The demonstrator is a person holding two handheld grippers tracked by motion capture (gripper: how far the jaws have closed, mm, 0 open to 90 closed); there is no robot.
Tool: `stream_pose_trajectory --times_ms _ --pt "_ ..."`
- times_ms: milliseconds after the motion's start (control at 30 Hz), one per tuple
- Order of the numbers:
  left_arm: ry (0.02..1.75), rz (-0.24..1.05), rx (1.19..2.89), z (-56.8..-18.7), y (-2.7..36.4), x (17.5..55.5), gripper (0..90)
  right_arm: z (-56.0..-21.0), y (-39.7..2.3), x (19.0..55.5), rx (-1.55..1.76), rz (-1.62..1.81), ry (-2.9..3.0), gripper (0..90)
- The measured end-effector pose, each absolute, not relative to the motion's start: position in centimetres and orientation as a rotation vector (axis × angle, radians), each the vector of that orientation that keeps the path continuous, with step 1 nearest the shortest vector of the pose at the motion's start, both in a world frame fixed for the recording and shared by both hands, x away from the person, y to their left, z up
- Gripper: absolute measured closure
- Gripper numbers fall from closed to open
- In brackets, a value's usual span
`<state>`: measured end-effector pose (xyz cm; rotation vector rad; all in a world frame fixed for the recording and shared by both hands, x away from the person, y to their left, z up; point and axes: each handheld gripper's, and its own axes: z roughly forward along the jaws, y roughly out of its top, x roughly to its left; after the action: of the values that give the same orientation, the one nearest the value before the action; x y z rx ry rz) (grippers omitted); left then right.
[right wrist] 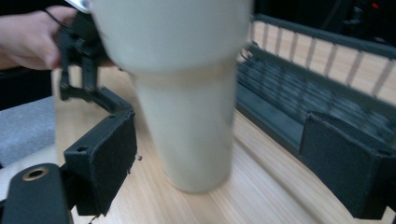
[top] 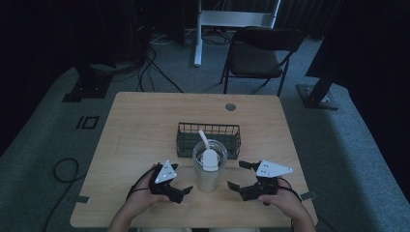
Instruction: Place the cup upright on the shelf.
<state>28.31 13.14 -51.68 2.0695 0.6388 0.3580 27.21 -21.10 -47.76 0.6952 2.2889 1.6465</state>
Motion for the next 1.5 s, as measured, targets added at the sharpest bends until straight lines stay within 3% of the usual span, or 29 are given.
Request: stream_pose_trajectory --times_ms 867,1133,1300,1500 --pt "0.583 0.233 1.965 -53.2 9.5 29.3 2.7 -48.8 -16.4 29.4 0.54 1.731 2.312 11.4" --pt "0.576 0.221 1.943 -53.3 9.0 29.5 5.6 -49.2 -15.9 29.9 0.536 1.735 2.319 10.5" --pt "0.577 0.202 1.964 -54.1 8.5 29.5 12.4 -49.6 -15.4 30.2 0.51 1.729 2.319 9.5" --pt "0.555 0.229 1.98 -53.9 8.3 29.5 12.4 -49.7 -15.0 30.5 0.486 1.732 2.322 8.7"
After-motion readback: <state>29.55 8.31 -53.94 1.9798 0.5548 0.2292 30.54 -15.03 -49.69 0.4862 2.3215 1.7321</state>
